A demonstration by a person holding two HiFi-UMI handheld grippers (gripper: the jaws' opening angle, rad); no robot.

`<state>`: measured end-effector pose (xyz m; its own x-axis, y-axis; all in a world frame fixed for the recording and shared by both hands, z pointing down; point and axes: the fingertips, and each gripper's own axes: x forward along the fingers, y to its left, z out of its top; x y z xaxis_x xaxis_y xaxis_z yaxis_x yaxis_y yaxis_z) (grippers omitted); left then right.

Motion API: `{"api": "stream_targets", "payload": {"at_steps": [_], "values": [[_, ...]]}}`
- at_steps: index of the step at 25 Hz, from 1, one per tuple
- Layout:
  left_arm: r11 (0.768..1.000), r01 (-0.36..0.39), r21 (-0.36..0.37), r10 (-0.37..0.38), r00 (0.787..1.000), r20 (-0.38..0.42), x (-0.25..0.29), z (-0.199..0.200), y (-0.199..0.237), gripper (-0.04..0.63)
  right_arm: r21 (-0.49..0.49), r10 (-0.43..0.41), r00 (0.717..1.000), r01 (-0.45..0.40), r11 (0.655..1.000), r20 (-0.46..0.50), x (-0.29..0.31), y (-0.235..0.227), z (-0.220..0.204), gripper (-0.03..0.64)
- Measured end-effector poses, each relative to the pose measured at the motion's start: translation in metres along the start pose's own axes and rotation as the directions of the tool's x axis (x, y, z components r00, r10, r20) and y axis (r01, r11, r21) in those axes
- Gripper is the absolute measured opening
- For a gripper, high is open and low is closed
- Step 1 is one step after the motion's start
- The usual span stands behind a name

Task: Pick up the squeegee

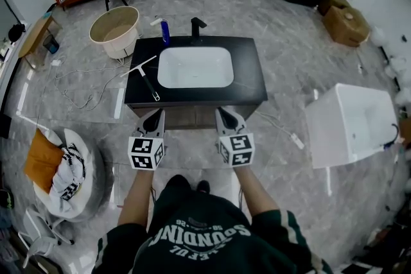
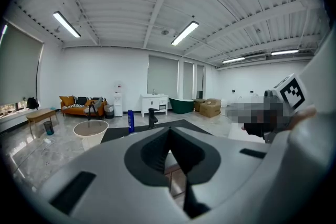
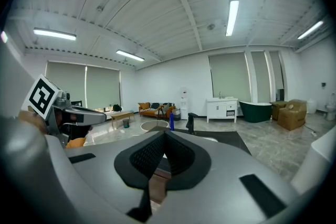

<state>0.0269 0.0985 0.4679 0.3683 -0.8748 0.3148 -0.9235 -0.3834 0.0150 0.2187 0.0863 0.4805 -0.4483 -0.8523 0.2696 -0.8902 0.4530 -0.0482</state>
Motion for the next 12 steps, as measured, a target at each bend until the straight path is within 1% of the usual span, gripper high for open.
{"api": "stream_targets", "payload": {"at_steps": [5, 9, 12], "values": [[1.000, -0.013, -0.010, 0.013, 1.000, -0.004, 0.002, -0.001, -0.004, 0.002, -0.004, 0.017, 1.000, -0.017, 1.000, 0.003, 0.002, -0.005, 0.004, 0.002], [1.000, -0.021, -0.012, 0.021, 1.000, 0.014, 0.016, 0.002, 0.005, 0.002, 0.001, 0.032, 0.999, -0.032, 0.999, 0.002, 0.022, -0.008, 0.002, 0.002], [1.000, -0.020, -0.017, 0.020, 1.000, 0.009, 0.028, 0.000, 0.012, 0.002, 0.005, 0.038, 0.999, -0.038, 0.999, -0.001, 0.035, -0.009, 0.003, 0.002]]}}
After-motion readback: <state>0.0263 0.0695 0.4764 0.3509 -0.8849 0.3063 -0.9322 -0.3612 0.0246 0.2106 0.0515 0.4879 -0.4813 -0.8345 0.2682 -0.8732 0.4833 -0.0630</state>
